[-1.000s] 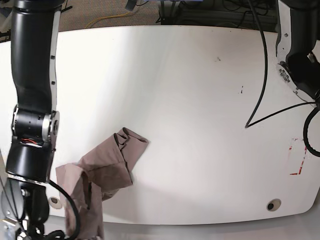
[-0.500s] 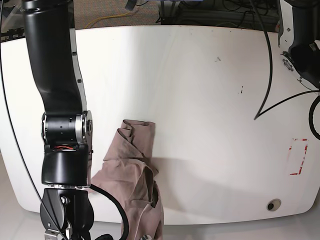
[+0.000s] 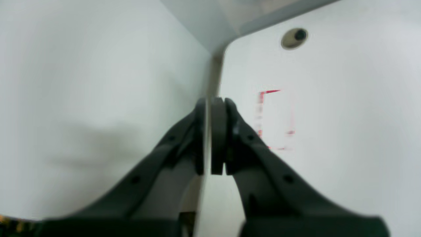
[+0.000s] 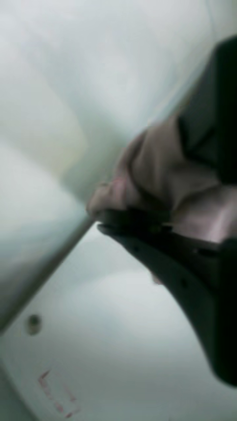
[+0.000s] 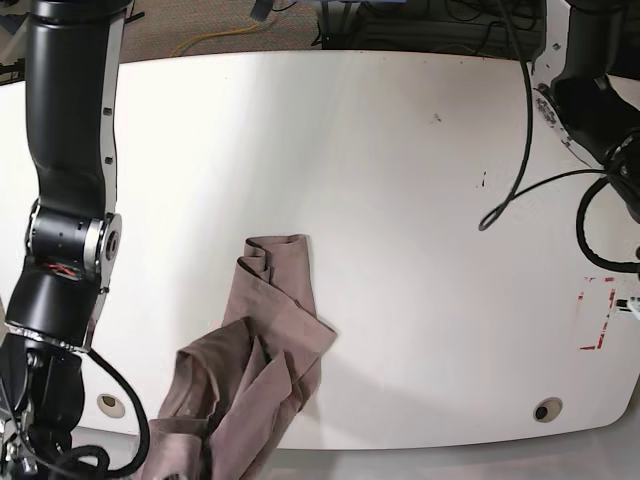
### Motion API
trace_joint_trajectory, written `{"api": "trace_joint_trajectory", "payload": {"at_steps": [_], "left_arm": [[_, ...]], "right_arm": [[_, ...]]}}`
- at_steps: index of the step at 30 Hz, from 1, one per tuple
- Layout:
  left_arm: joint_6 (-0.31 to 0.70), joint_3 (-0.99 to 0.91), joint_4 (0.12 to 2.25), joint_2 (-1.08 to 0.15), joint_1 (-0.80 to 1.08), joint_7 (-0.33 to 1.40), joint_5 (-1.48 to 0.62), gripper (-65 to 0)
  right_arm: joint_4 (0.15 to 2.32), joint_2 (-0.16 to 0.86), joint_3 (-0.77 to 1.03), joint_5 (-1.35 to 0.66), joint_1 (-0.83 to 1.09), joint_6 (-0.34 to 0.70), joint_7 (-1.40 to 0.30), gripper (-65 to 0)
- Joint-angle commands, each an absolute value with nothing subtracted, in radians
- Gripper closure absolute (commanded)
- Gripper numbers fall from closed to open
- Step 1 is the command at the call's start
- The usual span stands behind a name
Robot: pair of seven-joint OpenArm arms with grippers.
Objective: Fold the T-shirt properly
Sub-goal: 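Drop the shirt in a heap, holding a corner with the right gripper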
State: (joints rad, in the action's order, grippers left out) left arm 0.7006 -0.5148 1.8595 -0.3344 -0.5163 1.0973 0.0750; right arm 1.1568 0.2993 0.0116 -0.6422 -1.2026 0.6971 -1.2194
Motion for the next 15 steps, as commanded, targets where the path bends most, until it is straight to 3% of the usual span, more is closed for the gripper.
{"api": "trace_joint_trajectory", "payload": {"at_steps": [1, 11, 15], "left_arm": [[0.698, -0.506, 1.871, -0.329, -0.509, 1.032, 0.062, -0.3], [0.698, -0.506, 1.853, -0.266, -0.479, 1.02, 0.054, -0.3], [0.698, -0.509, 1.793, -0.222, -0.423, 0.892, 0.054, -0.3]], "right_arm": [[1.201, 0.3, 0.03, -0.65, -1.11, 0.698, -1.208, 0.0], [1.214, 0.3, 0.128, -0.657, -0.8, 0.698, -1.168, 0.0], [1.227, 0.306, 0.13, -0.651, -0.708, 0.698, -1.115, 0.0]]}}
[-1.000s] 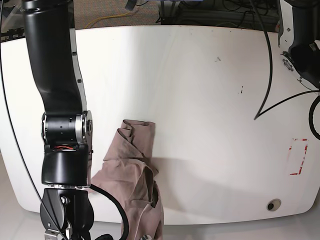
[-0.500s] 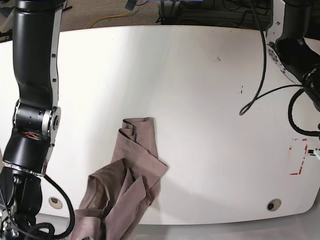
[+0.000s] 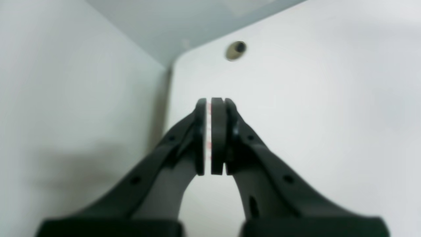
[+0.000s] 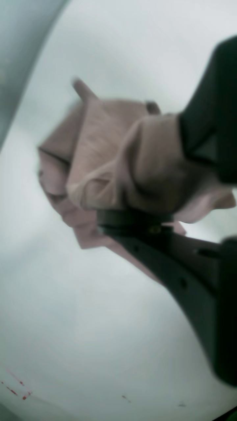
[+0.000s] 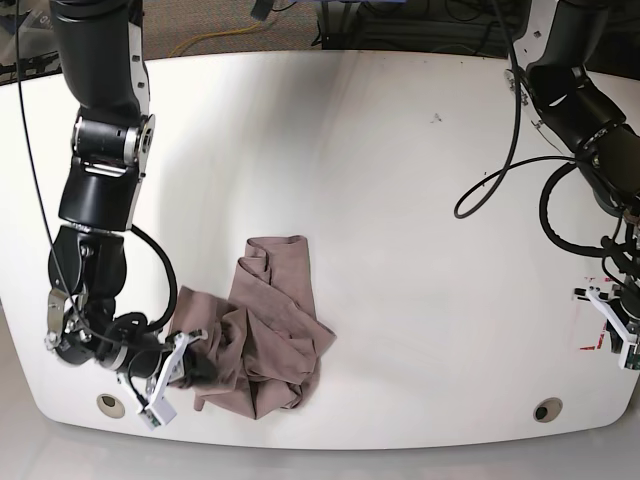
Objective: Fold the T-shirt properly
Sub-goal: 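Drop the shirt in a heap, holding a corner with the right gripper, then release the shirt with the right gripper and reposition above the heap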
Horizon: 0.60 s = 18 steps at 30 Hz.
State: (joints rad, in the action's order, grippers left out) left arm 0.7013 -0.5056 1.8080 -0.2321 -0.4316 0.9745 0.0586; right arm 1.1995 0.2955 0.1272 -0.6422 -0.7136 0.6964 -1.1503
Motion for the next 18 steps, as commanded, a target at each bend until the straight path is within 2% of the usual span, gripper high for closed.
{"api": "trace_joint_trajectory", "payload": {"at_steps": [1, 7, 18], "left_arm": [[0.698, -0.509, 1.77, -0.213, -0.403, 0.849, 0.054, -0.3], [0.698, -0.506, 1.613, -0.185, -0.328, 0.665, 0.054, -0.3], [0.698, -0.476, 1.501, -0.185, -0.275, 0.644, 0.054, -0.3]], "right_arm": [[1.237, 0.312, 0.13, -0.65, -0.682, 0.698, -1.104, 0.0], [1.271, 0.344, 0.12, -0.645, -0.55, 0.698, -0.995, 0.0], [1.273, 0.452, 0.13, -0.522, -0.398, 0.698, -0.851, 0.0]]}}
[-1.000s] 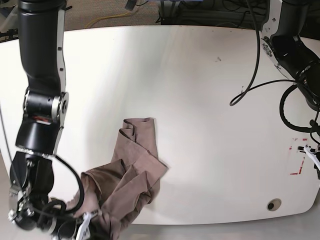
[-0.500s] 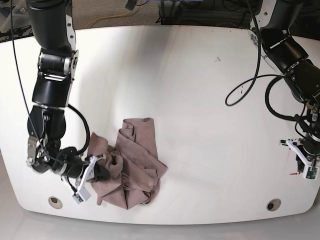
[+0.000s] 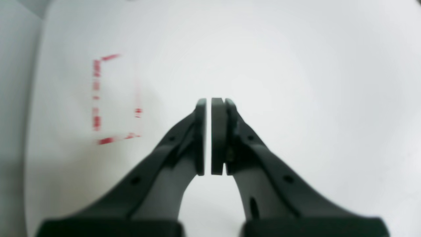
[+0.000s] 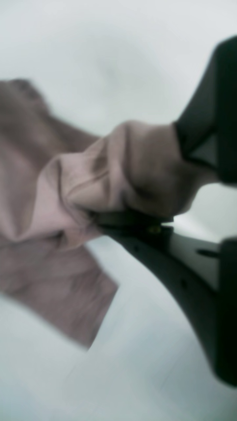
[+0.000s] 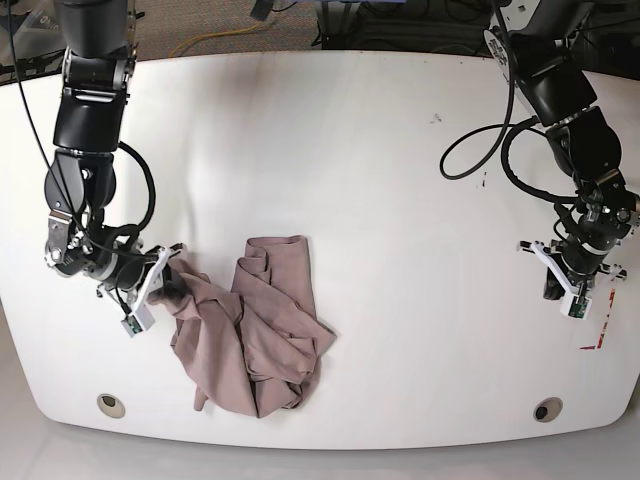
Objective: Fold the T-shirt properly
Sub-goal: 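Release the shirt with the right gripper and reposition above the heap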
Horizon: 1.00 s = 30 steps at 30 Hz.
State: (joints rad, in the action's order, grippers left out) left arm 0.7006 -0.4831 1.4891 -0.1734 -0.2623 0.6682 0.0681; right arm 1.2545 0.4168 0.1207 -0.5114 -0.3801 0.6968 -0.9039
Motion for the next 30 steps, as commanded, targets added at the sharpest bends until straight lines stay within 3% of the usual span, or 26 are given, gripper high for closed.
{"api": "trace_joint_trajectory", "payload": {"at_steps": [1, 3, 6, 10, 18, 23, 30], "left_arm": [[0.698, -0.476, 1.501, -0.185, -0.271, 0.644, 0.054, -0.3], [0.698, -0.476, 1.5, -0.185, -0.269, 0.644, 0.054, -0.4], [0.698, -0.47, 1.474, -0.183, -0.268, 0.644, 0.054, -0.4], [0.698, -0.47, 1.434, -0.183, -0.274, 0.644, 0.054, -0.4], [0.698, -0.47, 1.417, -0.183, -0.274, 0.644, 0.054, -0.4], [0.698, -0.47, 1.417, -0.183, -0.268, 0.644, 0.054, -0.4], [0.698, -0.47, 1.419, -0.185, -0.266, 0.647, 0.054, -0.4]], "right_arm": [[1.273, 0.463, 0.131, -0.522, -0.387, 0.698, -0.84, -2.9], [1.273, 0.476, 0.131, -0.524, -0.372, 0.698, -0.822, -13.5], [1.273, 0.478, 0.131, -0.524, -0.371, 0.698, -0.809, -39.0], [1.316, 0.475, 0.131, -0.524, -0.371, 0.698, -0.808, -61.2], [1.472, 0.389, 0.111, -0.519, -0.372, 0.698, -0.809, -61.8], [1.474, 0.329, 0.018, -0.348, -0.409, 0.698, -0.785, -61.8], [1.472, 0.26, 0.236, -0.094, -0.412, 0.698, -0.776, -61.8]]}}
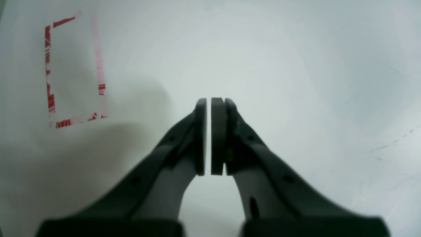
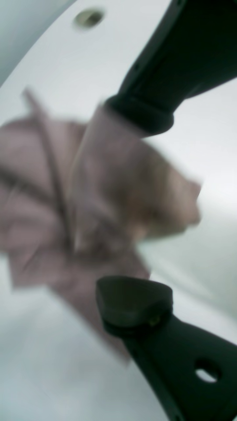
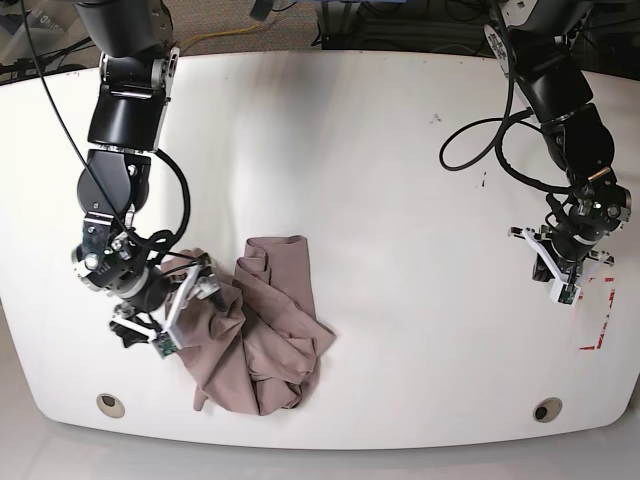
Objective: Fold the T-shirt properly
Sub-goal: 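Release the shirt with the right gripper and reposition above the heap, then push into the crumpled shirt with the right gripper and lift away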
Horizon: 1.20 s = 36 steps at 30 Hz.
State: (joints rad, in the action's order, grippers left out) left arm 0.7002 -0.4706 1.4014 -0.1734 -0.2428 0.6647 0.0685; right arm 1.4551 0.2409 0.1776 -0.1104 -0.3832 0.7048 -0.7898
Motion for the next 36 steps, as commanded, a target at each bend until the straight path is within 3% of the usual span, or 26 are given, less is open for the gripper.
{"api": "trace_joint_trajectory", "payload": {"at_steps": [1, 8, 14, 21, 29, 36], "left_arm": [[0.698, -0.47, 1.419, -0.185, -0.266, 0.647, 0.054, -0.4], [0.698, -0.47, 1.419, -0.185, -0.266, 0.647, 0.054, -0.4], [0.698, -0.47, 1.417, -0.185, -0.265, 0.65, 0.054, -0.4], [0.698, -0.47, 1.417, -0.185, -0.249, 0.65, 0.054, -0.4], [0.698, -0.47, 1.419, -0.185, -0.243, 0.65, 0.054, -0.4], [0.698, -0.47, 1.419, -0.185, -0.225, 0.648, 0.054, -0.4]], "right_arm": [[1.471, 0.274, 0.265, -0.084, -0.414, 0.698, -0.777, -61.8], [1.497, 0.34, 0.372, -0.097, -0.357, 0.698, -0.806, -61.8], [1.598, 0.314, 0.361, -0.292, -0.309, 0.698, -0.931, -61.8], [1.561, 0.237, 0.18, -0.392, -0.314, 0.698, -0.983, -61.8], [1.279, 0.213, 0.031, -0.306, -0.432, 0.698, -0.794, -61.8], [0.946, 0.189, 0.025, -0.188, -0.564, 0.698, -0.579, -61.8]]}}
